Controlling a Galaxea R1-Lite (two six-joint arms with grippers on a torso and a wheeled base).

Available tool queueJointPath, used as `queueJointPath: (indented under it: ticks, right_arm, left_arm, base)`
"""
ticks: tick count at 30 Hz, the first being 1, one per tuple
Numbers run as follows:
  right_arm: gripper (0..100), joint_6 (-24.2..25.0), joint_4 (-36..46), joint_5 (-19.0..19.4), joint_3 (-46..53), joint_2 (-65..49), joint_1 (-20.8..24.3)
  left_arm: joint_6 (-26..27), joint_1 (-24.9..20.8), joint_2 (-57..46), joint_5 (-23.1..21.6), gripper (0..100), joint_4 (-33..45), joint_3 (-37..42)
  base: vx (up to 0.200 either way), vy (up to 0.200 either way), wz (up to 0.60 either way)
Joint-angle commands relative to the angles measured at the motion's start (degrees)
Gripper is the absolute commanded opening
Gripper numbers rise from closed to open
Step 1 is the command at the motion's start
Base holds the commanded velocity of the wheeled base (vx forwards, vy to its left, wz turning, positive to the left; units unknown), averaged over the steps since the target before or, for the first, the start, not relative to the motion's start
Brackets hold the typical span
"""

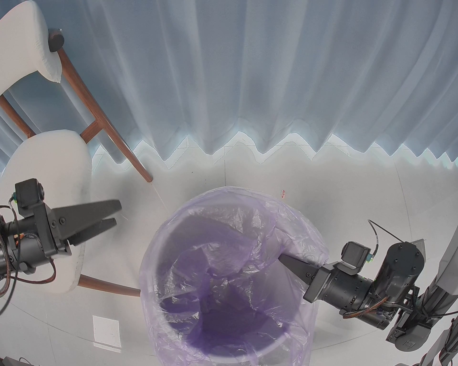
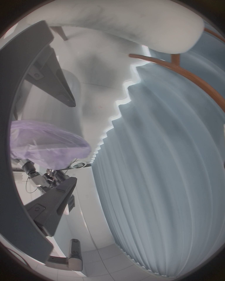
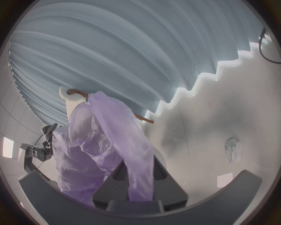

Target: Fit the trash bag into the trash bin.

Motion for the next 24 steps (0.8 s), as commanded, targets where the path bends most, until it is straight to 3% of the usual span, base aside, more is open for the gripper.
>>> queueJointPath:
  ticks: [1,14,24]
  right_arm:
    - [0,0.4,-0.9,0.1,-0.4,-1.1,-0.4]
    - [0,3.4,-0.8,2.3,-0.6,-3.0,-1.5]
    - [0,3.6,-0.9,2.3,-1.8,-1.7,-3.5]
  left_arm:
    - [0.1,0.6,1.0,-3.1,100,-0.3,3.2]
    - [1.2,0.5,0.7,-4.8,100,-0.2,5.3]
    - [1.2,-0.9,-1.7,-10.2,100,0.1,9.4]
  base:
    - [0.0,0.0,0.0]
    - [0.0,0.0,0.0]
    - [0.0,0.0,0.0]
